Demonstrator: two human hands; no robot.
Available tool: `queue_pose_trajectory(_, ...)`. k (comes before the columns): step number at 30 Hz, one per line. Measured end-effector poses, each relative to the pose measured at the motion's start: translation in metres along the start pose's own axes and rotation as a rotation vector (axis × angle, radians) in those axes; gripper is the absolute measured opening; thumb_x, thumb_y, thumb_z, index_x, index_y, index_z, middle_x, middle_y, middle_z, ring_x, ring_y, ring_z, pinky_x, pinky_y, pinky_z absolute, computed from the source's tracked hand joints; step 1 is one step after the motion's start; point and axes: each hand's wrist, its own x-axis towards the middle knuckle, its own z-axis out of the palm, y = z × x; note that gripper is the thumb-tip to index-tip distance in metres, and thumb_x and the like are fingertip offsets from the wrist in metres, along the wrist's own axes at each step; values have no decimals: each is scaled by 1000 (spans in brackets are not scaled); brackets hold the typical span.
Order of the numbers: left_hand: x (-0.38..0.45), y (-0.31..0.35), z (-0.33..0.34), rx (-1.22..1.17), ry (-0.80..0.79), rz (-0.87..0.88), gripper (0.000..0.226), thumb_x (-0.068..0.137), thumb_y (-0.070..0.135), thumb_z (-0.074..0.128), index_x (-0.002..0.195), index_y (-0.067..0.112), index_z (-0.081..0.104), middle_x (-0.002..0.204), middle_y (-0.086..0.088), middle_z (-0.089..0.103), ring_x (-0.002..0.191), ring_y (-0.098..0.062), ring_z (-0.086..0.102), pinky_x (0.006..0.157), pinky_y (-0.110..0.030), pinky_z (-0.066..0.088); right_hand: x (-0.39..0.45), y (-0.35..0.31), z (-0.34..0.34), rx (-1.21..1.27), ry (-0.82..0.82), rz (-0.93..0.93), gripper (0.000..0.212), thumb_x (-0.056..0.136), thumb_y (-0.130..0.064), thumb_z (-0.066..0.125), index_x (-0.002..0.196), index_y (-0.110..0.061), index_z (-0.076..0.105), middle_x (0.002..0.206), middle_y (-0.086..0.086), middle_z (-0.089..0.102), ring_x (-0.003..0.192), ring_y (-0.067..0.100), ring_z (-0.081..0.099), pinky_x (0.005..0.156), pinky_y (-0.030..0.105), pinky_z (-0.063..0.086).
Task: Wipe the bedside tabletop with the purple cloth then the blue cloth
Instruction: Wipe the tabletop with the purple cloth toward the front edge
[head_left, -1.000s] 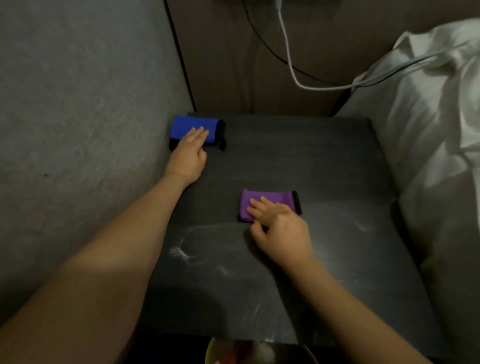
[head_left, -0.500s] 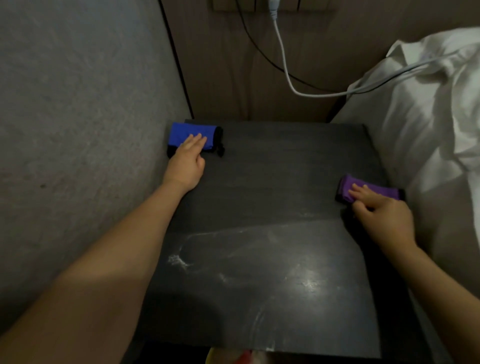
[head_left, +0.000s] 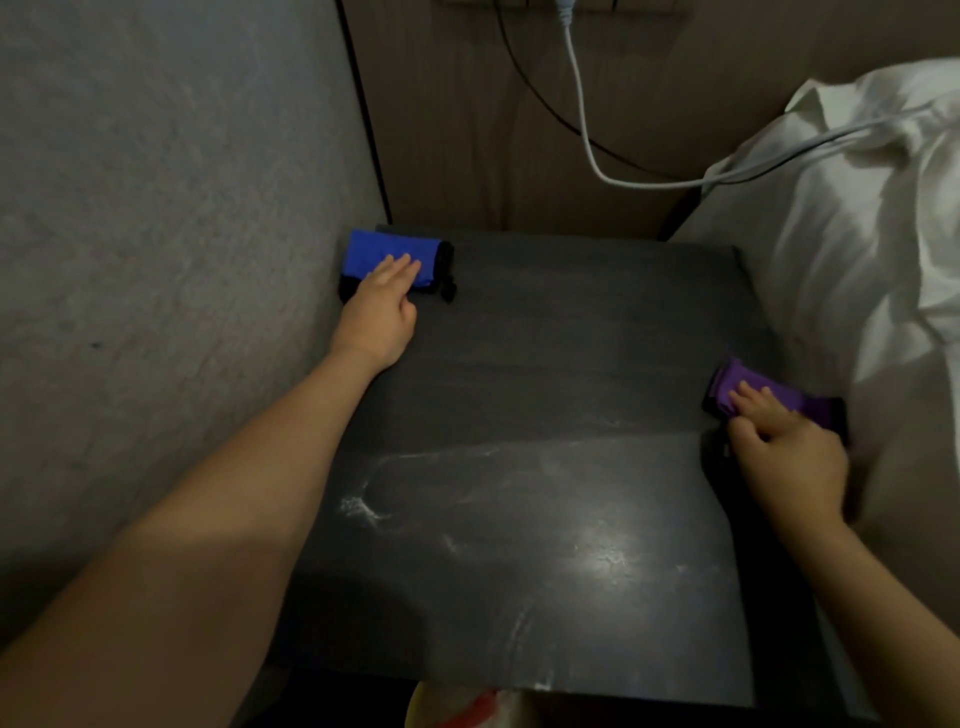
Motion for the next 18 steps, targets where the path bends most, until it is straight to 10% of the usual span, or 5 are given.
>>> queue_pose_trajectory(6,0,0,1,-7,16,12,50,92,4,39,141,8,33,153,-8,30,144,-20,20,119,-29,13,-19,-25,12,-60,-41,-12,34,83,-14,59,115,-9,64,130,11,57,128,19,47,109,36,34)
queue_pose_trajectory(18,-1,-2,0,-1,0,29,51,92,3,38,141,7,32,153,-9,29,144,-21,20,118,-27,10,-77,-133,80,-44,-182,-355,52,67,-34,36,98,-13,73,109,4,71,108,21,65,96,39,46)
